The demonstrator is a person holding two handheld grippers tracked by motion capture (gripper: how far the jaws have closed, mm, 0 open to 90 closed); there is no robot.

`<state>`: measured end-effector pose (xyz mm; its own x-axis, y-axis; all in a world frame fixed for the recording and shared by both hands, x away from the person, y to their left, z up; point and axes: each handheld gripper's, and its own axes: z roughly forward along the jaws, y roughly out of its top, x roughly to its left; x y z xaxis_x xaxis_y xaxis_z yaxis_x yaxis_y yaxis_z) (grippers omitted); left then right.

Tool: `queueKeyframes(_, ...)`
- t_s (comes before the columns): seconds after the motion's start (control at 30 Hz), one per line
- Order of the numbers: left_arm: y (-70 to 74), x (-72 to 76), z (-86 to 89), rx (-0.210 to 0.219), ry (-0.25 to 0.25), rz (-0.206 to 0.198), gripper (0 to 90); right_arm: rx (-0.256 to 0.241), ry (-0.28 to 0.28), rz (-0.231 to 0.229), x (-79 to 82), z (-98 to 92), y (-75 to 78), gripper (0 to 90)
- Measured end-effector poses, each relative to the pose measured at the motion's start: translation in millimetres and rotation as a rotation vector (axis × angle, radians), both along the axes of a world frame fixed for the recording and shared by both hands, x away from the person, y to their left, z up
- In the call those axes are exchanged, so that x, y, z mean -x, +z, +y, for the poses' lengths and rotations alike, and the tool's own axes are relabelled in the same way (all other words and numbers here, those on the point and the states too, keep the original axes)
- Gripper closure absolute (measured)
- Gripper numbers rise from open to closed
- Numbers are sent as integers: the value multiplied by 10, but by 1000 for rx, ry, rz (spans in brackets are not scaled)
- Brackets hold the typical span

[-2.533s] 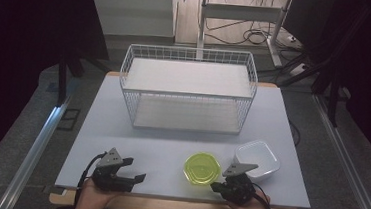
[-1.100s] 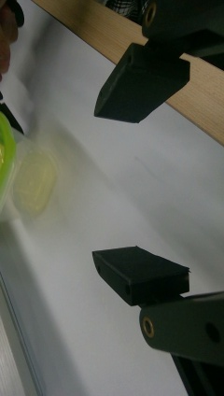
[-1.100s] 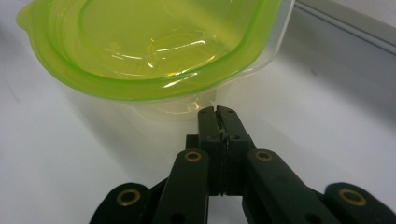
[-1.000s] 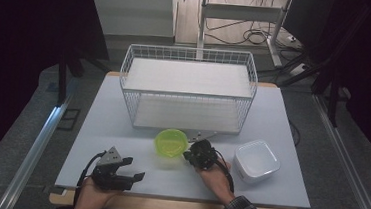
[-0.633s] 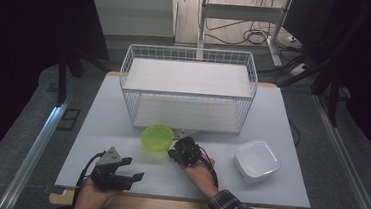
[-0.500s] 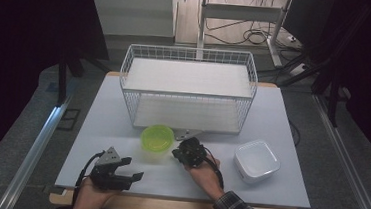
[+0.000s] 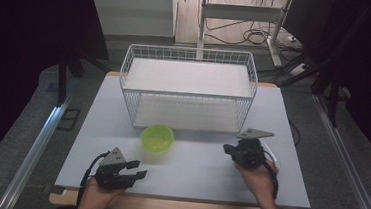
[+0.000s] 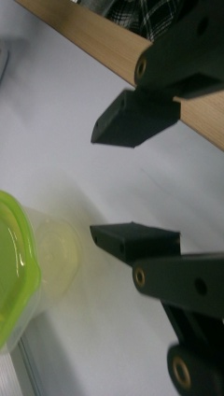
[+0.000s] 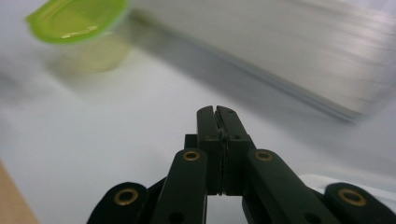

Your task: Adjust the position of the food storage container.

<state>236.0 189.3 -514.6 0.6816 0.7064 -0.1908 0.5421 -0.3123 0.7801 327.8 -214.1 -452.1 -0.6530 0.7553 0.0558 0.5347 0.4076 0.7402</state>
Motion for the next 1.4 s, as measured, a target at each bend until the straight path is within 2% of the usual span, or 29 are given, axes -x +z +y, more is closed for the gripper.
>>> queueKeyframes(0.07,2,-23,-44,3,-6,6,606,0,-51,-10,0,-201,31,887)
queueKeyframes(0.1,6,-56,-96,3,-14,8,674,-5,-100,-14,4,-401,45,887)
queueKeyframes(0.13,6,-56,-96,3,-14,8,708,-5,-100,-14,4,-401,45,887)
queueKeyframes(0.17,14,-85,-142,9,-23,10,753,-9,-148,-23,13,-586,49,887)
queueKeyframes(0.2,30,-126,-231,-3,-30,-1,782,-10,-164,-24,16,-647,50,887)
queueKeyframes(0.23,30,-126,-231,-3,-30,-1,815,-10,-164,-24,16,-647,50,887)
queueKeyframes(0.27,47,-160,-303,-11,-38,-11,815,-12,-187,-24,20,-723,49,886)
queueKeyframes(0.33,90,-223,-430,-29,-49,-32,871,-14,-225,-30,14,-867,35,886)
queueKeyframes(0.4,186,-358,-597,-61,-65,-66,897,-22,-256,-25,-4,-978,14,883)
queueKeyframes(0.43,186,-358,-597,-61,-65,-66,898,-22,-256,-25,-4,-978,14,883)
queueKeyframes(0.5,270,-518,-718,-70,-67,-79,898,-21,-266,-27,-13,-1008,11,881)
queueKeyframes(0.57,332,-675,-828,-79,-63,-75,898,-15,-272,-32,-13,-1019,13,879)
queueKeyframes(0.67,398,-886,-982,-133,-51,-88,899,-1,-279,-40,-12,-1034,11,874)
queueKeyframes(0.73,405,-1009,-1039,-155,-39,-71,899,0,-286,-43,-13,-1055,12,872)
queueKeyframes(0.8,390,-1103,-1069,-171,-34,-50,899,0,-292,-47,-16,-1081,11,869)
queueKeyframes(0.83,372,-1159,-1085,-195,-34,-38,899,-2,-297,-45,-16,-1092,9,867)
queueKeyframes(0.9,341,-1200,-1104,-209,-13,-22,899,0,-300,-45,-19,-1109,1,865)
queueKeyframes(0.97,323,-1231,-1078,-247,-12,-12,899,0,-303,-45,-23,-1122,-6,863)
queueKeyframes(1.07,312,-1222,-1039,-226,-2,-2,899,5,-310,-45,-31,-1139,-14,860)
queueKeyframes(1.3,311,-1155,-928,-237,7,-2,898,21,-330,-41,-48,-1192,-43,859)
queueKeyframes(1.4,307,-1113,-815,-249,19,0,898,26,-342,-37,-56,-1230,-59,858)
